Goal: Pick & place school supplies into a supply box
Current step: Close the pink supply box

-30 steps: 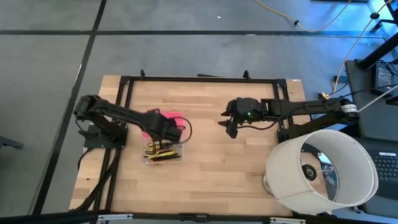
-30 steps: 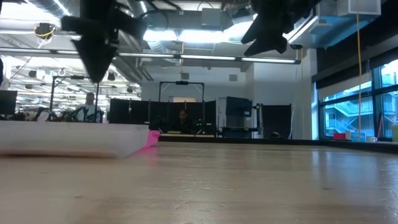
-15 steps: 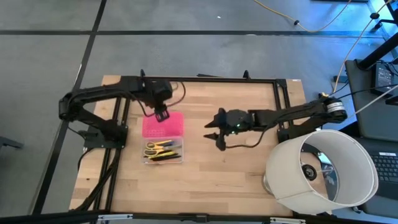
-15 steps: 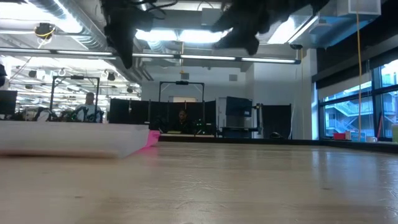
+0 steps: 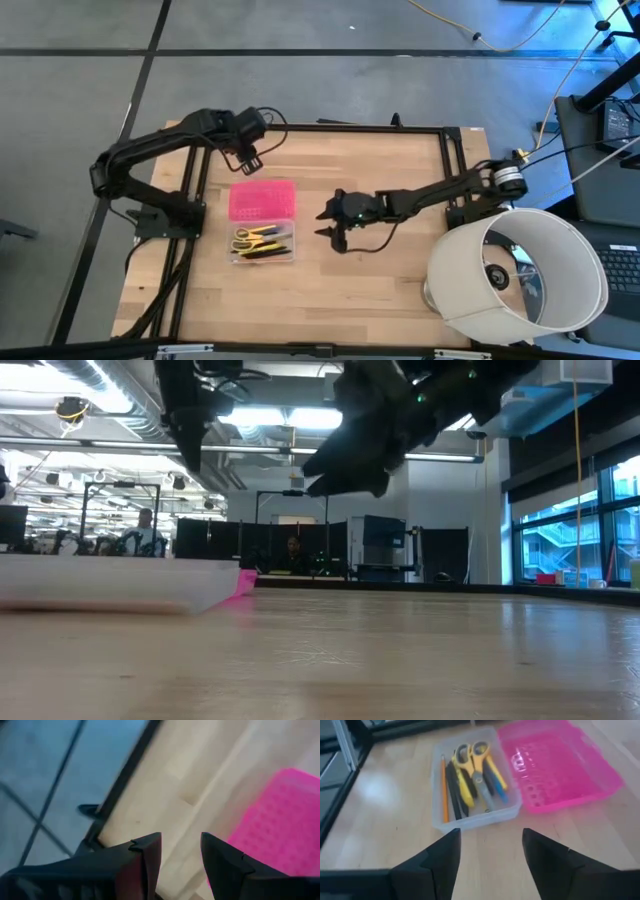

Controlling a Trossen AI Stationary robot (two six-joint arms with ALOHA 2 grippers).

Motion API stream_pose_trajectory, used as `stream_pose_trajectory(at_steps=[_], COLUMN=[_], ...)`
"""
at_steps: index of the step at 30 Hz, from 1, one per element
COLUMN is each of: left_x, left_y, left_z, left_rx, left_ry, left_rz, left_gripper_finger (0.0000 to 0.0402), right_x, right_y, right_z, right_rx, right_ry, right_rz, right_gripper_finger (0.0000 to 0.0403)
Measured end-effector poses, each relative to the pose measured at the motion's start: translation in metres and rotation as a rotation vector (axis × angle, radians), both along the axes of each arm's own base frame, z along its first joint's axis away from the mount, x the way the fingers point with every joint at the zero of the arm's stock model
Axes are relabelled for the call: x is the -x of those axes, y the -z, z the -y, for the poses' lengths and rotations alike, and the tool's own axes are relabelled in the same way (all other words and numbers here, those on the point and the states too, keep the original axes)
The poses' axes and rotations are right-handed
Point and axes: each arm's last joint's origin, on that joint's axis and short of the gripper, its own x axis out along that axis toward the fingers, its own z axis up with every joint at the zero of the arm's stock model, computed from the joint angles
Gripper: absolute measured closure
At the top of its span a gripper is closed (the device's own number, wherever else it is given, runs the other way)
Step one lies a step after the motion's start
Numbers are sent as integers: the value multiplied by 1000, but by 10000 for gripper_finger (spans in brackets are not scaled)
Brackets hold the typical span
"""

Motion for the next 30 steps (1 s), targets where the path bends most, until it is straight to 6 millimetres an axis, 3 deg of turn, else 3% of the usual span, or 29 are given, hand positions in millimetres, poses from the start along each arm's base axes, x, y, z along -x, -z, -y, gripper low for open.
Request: stream_pose_trajectory(at_steps=[4,9,12,17,26,30], left_x=[-4,-12,-14,-11,2,7], left_y=[9,21,26,24,16,14], left_z=[-10,-23,-28,-30,-37,-40], left_rx=[81,138,197,182,176,170], left_ry=[108,158,172,214,249,237], left_rz=[-43,-64,-44,-49,-8,-4], left_gripper_finger=[294,353,375,389,385,388], right_x=[-9,-22,-28,-46,-99,-114], right_y=[9,5,1,5,28,26], right_z=[-6,-10,-12,-24,-50,-54], right_rx=[56,120,100,140,204,178], right_ry=[-49,-114,-155,-217,-309,-353], right_rz=[-1,27,42,52,-70,-85], right_gripper_finger=[224,288,306,309,310,309])
